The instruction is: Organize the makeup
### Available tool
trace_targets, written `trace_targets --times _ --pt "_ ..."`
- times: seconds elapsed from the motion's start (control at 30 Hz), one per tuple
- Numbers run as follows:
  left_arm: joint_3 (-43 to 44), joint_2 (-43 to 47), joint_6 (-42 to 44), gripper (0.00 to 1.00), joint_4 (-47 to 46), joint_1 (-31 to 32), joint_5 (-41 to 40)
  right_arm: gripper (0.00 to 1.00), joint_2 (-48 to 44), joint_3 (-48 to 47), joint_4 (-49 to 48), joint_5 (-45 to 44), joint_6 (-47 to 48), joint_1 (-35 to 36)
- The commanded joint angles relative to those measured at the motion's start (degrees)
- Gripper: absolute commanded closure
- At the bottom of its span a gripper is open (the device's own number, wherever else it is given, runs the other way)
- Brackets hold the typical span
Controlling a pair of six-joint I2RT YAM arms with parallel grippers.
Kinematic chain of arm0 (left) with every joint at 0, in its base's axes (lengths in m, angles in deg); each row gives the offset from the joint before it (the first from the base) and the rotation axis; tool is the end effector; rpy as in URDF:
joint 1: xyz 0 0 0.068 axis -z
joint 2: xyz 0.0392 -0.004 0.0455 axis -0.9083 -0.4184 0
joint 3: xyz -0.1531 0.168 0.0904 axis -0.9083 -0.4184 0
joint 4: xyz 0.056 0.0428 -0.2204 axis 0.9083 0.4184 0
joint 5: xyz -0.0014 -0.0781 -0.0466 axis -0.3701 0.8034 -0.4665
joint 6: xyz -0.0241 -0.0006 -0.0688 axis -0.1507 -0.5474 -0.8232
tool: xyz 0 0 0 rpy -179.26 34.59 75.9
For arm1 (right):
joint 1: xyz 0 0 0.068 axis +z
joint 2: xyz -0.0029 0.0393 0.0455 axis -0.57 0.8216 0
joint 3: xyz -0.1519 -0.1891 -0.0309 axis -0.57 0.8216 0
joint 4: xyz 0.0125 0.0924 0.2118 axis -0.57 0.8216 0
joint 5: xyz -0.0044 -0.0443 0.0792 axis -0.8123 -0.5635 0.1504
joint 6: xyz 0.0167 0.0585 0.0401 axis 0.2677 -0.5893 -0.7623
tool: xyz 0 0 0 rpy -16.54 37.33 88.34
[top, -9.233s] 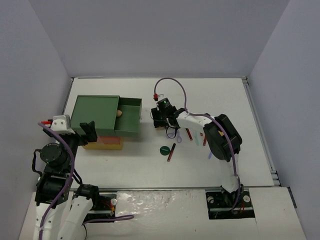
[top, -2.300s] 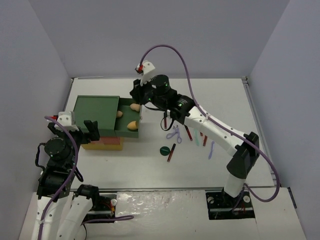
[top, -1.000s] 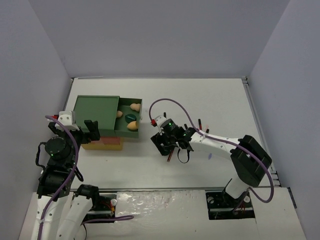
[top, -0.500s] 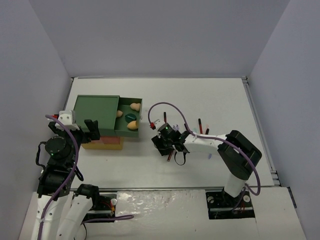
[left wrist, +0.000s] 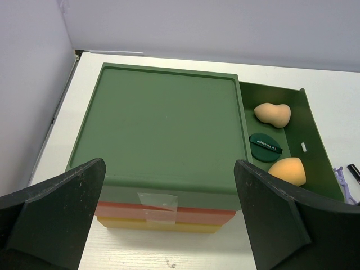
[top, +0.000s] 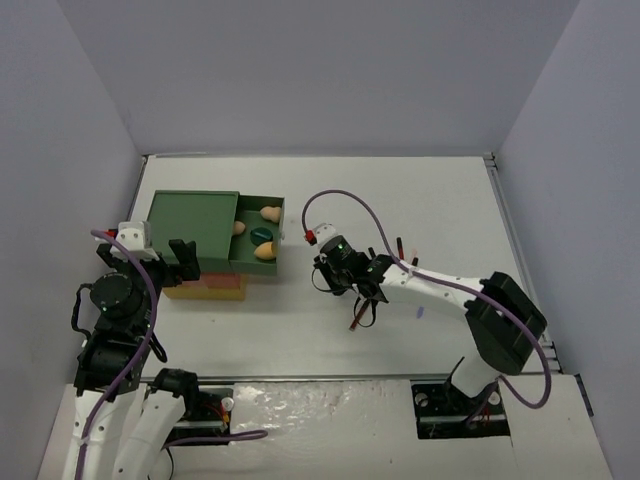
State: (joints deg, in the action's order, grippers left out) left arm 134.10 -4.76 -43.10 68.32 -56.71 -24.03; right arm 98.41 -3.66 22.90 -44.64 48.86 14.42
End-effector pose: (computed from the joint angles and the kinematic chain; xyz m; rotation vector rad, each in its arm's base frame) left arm 0.1254 -0.0161 0.3465 -0.0468 1.5944 -0.2088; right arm 0.2247 0.2519 0.1883 -0.7538 2.1076 0.4478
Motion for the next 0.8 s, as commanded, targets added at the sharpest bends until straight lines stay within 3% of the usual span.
trace_targets --times 0.0,0.17,0.3,0.43,0.7,0.77 --pt "0.92 -1.62 0.37 0.03 -3.0 0.06 0.37 0.88 -8.99 -13.96 3.09 -2.84 3.47 0.23" --pt "1.01 -1.94 0.36 0.03 -2.83 -0.03 0.29 0.86 -6.31 -26.76 3.23 3.58 4.83 0.31" --pt "1.18 -2.57 0.44 0.03 -2.39 -0.03 0.02 0.84 1.35 -39.88 1.65 10.93 4.87 1.27" --pt "1.35 -3.25 0.44 0.03 -2.22 -0.03 0.1 0.79 9.62 -46.02 -1.89 14.87 3.16 1.53" --pt "2.98 -7.25 -0.9 0.03 -1.14 -0.03 -0.07 0.26 15.03 -52.2 -2.76 14.56 2.46 1.51" --pt "4.11 -9.3 -1.5 0.03 -0.55 -0.03 -0.01 0.18 13.91 -51.7 -2.76 13.08 2.85 1.18"
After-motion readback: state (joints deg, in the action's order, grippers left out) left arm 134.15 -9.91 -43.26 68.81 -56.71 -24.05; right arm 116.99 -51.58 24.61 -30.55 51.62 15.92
